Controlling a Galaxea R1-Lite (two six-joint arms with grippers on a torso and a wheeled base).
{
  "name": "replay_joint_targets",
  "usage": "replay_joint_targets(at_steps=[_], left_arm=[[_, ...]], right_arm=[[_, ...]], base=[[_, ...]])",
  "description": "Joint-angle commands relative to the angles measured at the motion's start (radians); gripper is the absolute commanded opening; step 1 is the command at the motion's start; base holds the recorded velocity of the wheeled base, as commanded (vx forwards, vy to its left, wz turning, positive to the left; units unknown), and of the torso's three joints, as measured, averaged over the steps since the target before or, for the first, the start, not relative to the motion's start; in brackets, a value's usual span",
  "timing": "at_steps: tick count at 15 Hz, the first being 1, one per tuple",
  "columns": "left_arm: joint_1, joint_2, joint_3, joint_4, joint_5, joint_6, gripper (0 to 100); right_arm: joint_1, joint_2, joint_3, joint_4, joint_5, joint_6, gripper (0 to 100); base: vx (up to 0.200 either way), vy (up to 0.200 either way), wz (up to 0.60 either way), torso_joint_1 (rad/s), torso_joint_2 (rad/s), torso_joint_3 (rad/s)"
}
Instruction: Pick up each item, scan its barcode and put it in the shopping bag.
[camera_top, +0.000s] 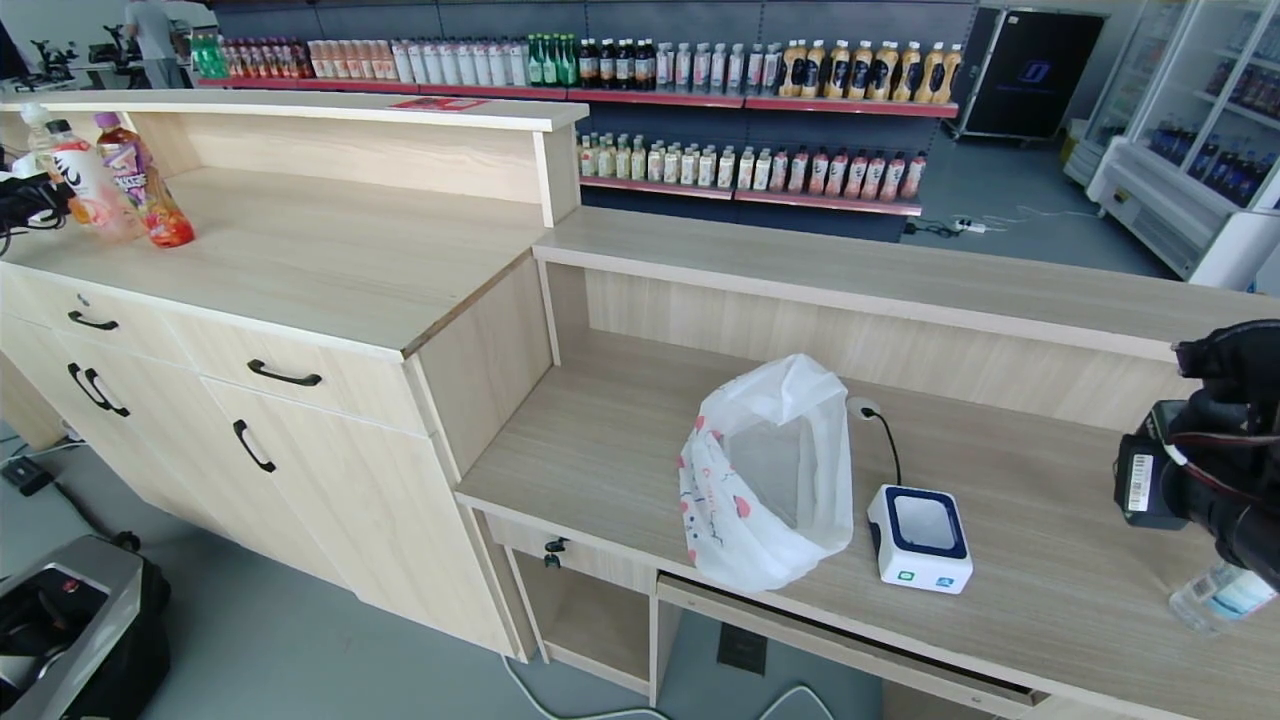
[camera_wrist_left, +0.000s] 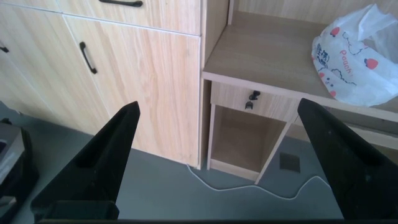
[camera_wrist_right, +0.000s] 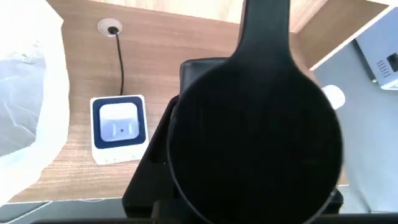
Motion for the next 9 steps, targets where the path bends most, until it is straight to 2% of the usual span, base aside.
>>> replay_joint_targets(at_steps=[1,4,7,8,9], left_arm=[[0.0,0.0,0.0,0.0,0.0,0.0,100],[0.002,0.0,0.0,0.0,0.0,0.0,100],[0.0,0.0,0.0,0.0,0.0,0.0,100],[0.0,0.0,0.0,0.0,0.0,0.0,100],[0.0,0.0,0.0,0.0,0.0,0.0,100]], right_arm=[[0.028,0.08,-0.015,-0.001,0.035,-0.007,0],[0.091,0.095,-0.042,-0.006,0.069,-0.013,0],[0.099,0.19,-0.122,-0.006,0.107,-0.01,0],[0.082,0.213,-0.144,-0.004,0.162,-0.01,0],[0.018,0.259,-0.167,-0.006,0.299,-0.024,0]], base=[[0.0,0.0,0.6,0.002,-0.01,0.002],[0.0,0.0,0.6,0.005,0.01,0.002],[0.0,0.0,0.6,0.002,0.0,0.001],[0.0,0.0,0.6,0.012,0.0,-0.002],[0.0,0.0,0.0,0.0,0.0,0.0]])
